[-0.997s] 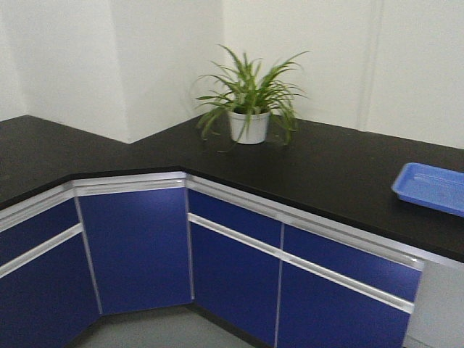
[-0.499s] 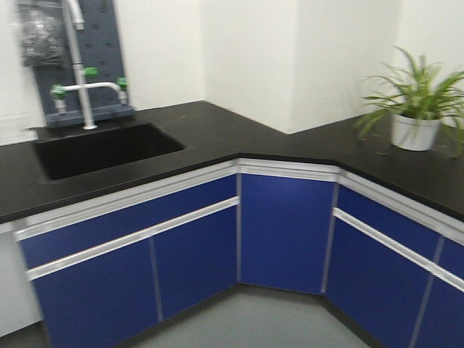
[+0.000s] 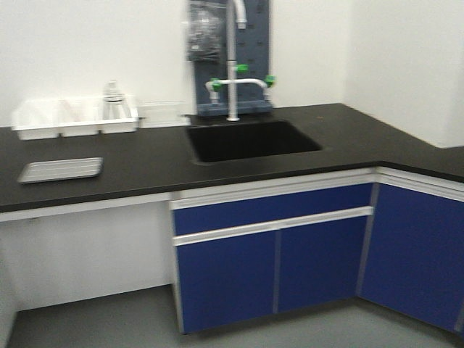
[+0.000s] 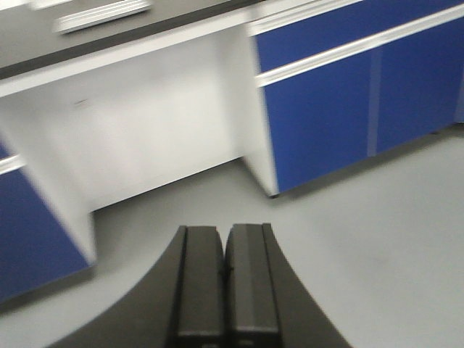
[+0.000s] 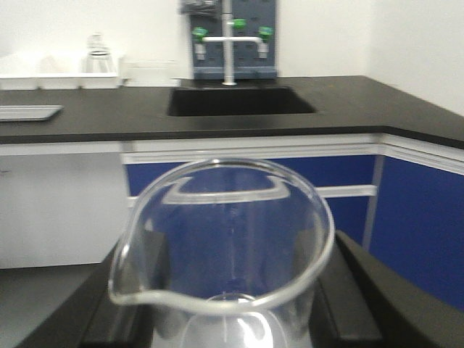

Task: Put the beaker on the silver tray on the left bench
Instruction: 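Drive the base to the bench with the silver tray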

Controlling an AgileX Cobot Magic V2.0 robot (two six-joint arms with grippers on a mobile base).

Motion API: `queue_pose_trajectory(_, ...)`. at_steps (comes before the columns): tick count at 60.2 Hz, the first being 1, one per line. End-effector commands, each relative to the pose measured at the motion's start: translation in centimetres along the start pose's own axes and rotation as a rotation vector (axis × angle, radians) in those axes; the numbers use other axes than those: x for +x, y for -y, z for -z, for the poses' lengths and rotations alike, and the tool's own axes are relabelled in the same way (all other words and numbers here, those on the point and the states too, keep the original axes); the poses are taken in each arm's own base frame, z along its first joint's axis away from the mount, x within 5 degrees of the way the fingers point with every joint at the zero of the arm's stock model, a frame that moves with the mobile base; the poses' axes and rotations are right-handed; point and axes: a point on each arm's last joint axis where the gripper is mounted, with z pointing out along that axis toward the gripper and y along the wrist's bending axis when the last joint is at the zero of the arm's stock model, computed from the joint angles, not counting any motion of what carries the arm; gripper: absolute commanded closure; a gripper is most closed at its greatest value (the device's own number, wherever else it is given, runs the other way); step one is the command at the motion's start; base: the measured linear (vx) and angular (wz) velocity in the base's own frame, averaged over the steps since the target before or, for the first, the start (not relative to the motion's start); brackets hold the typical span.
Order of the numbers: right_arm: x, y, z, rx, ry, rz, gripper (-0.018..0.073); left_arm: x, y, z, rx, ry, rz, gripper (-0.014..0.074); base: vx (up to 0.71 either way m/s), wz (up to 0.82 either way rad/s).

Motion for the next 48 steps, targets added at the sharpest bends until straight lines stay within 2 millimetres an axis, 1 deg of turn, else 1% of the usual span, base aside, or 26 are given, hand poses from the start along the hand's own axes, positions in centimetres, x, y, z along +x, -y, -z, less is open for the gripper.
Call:
queue_pose_trajectory(1, -1.34, -0.31, 0.09, -0.031, 0.059, 0.02, 0.0571, -0.16, 0.11, -0.16, 0.007, 0.072, 0.004, 0.0595, 0.06, 0.72)
queue_pose_trajectory(14, -1.34, -0.31, 0.09, -0.031, 0.059, 0.02, 0.0571, -0.16, 0.11, -0.16, 0.007, 0.072, 0.004, 0.0595, 0.12, 0.7)
queue_pose_trajectory(29, -1.34, -0.31, 0.09, -0.031, 0.059, 0.02, 0.0571, -0.16, 0.11, -0.16, 0.007, 0.072, 0.004, 0.0595, 0.22, 0.61)
queue_pose_trajectory(39, -1.34, -0.31, 0.09, -0.031, 0.059, 0.02, 0.0571, -0.16, 0.11, -0.16, 0.007, 0.072, 0.004, 0.0595, 0.31, 0.45)
queue_pose_trajectory(48, -1.34, -0.31, 0.09, -0.031, 0.059, 0.02, 0.0571, -0.16, 0.11, -0.16, 0.007, 0.072, 0.004, 0.0595, 0.37, 0.25)
